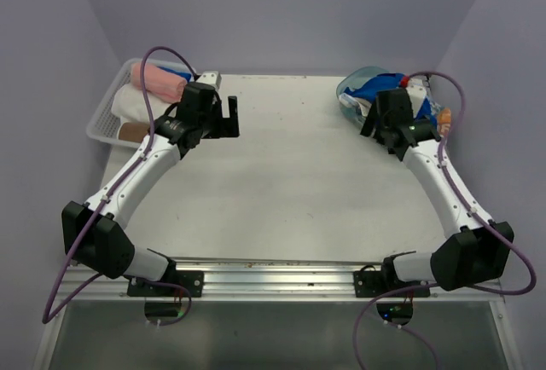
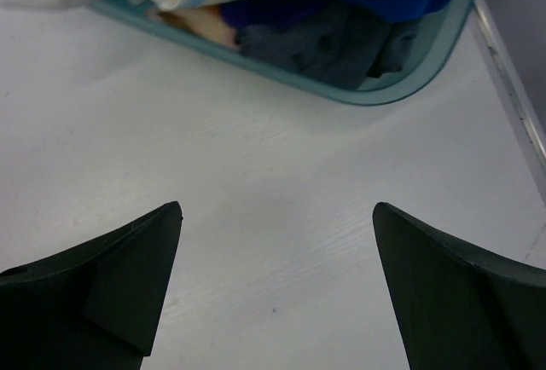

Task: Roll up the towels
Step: Grab a towel with the right arm, then move the towel to the center of the board, then flatten the towel

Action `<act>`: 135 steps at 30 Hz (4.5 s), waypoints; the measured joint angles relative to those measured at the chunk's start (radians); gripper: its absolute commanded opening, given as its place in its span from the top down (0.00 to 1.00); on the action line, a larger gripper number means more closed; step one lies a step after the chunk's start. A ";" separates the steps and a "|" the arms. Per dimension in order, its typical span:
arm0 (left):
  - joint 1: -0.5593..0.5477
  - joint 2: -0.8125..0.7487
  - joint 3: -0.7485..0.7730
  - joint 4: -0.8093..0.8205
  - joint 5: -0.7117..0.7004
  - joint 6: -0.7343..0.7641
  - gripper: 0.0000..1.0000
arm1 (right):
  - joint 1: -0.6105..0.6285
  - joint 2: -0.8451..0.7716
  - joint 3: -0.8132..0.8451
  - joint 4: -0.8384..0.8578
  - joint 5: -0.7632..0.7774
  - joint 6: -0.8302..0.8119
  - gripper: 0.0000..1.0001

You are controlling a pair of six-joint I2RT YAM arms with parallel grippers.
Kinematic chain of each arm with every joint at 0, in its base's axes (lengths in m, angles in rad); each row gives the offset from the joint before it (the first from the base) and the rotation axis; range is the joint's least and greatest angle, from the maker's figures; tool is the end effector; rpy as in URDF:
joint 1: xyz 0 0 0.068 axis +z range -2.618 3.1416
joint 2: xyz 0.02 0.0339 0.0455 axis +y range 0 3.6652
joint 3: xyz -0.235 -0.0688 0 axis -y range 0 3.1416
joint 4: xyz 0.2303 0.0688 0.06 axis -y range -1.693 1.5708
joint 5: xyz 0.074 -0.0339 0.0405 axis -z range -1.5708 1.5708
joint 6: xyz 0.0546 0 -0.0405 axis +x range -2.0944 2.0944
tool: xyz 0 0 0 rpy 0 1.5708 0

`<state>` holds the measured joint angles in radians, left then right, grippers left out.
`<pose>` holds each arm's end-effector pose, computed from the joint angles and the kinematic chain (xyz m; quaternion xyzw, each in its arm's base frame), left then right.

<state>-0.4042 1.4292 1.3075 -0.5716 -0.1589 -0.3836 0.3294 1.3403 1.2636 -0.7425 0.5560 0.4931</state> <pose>0.2986 -0.1183 0.2960 -0.0244 0.9027 -0.0962 0.4186 0.2768 0.0642 0.2965 0.1735 0.8833 -0.0929 0.4255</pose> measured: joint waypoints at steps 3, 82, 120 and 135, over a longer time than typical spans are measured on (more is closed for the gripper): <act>0.000 0.000 -0.004 0.001 0.007 -0.003 0.01 | -0.187 -0.001 0.017 0.009 -0.063 0.002 0.03; 0.080 0.194 0.081 -0.056 0.413 -0.088 0.06 | 0.253 -0.356 -0.132 -0.112 -0.090 0.097 1.00; -0.271 0.943 0.733 -0.299 0.087 -0.111 1.00 | 0.251 -0.264 -0.160 -0.080 -0.155 0.170 1.00; -0.097 0.699 0.765 -0.309 0.190 -0.093 1.00 | 0.169 -0.190 -0.128 -0.033 -0.154 0.124 1.00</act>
<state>-0.5011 2.1284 2.0727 -0.8806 0.0311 -0.4763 0.4980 1.1503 1.1355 -0.7753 0.4019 0.6174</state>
